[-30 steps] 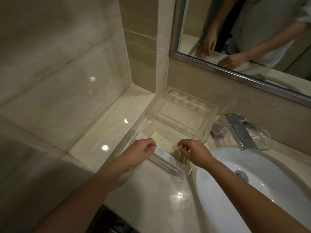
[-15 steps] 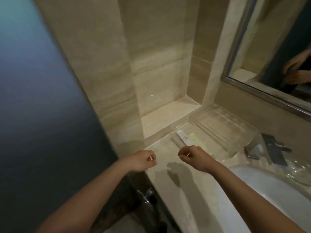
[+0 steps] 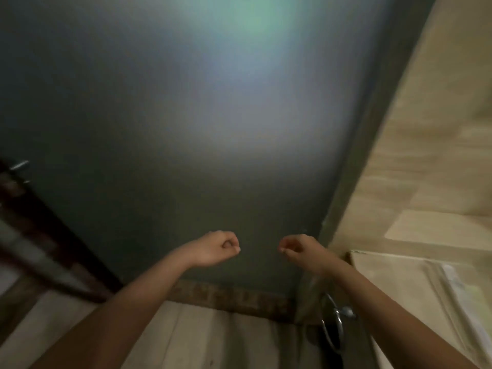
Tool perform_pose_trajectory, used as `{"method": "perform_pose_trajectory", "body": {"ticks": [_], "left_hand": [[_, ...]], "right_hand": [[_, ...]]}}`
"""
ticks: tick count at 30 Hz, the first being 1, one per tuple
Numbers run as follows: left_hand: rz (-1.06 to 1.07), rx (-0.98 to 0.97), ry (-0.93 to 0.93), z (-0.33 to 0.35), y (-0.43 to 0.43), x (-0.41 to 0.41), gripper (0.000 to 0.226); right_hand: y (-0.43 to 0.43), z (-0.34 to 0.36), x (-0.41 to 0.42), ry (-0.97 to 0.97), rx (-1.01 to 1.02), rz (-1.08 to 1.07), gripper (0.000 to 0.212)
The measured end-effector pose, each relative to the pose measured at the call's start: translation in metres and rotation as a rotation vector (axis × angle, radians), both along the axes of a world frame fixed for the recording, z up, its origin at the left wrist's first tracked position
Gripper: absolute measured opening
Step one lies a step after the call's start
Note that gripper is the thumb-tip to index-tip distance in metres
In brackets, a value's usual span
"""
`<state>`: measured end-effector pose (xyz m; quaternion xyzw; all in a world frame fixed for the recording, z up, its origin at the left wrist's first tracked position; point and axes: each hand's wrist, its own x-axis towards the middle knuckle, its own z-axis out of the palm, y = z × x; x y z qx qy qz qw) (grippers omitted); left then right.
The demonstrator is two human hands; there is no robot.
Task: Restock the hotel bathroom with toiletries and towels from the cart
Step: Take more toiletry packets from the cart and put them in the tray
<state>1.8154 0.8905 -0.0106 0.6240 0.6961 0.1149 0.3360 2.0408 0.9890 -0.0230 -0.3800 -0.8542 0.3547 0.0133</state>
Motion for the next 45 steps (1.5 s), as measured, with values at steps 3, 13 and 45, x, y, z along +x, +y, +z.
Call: {"method": "perform_pose_trajectory", "body": {"ticks": [3,13,45], "left_hand": [[0.187,0.047,-0.038,0.005,-0.054,-0.056,0.019],[0.702,0.106,-0.231,0.014,-0.276,-0.231,0.007],[1.364,0.285,-0.195,0.024,-0.554,-0.693,0.014]], "right_hand": [[-0.018,0.01,-0.07,0.003,0.017,0.138,0.015],[-0.154,0.022,-0.325,0.036,-0.021,0.545,0.025],[-0.439,0.018,-0.967,0.0,-0.329,1.068,0.018]]}}
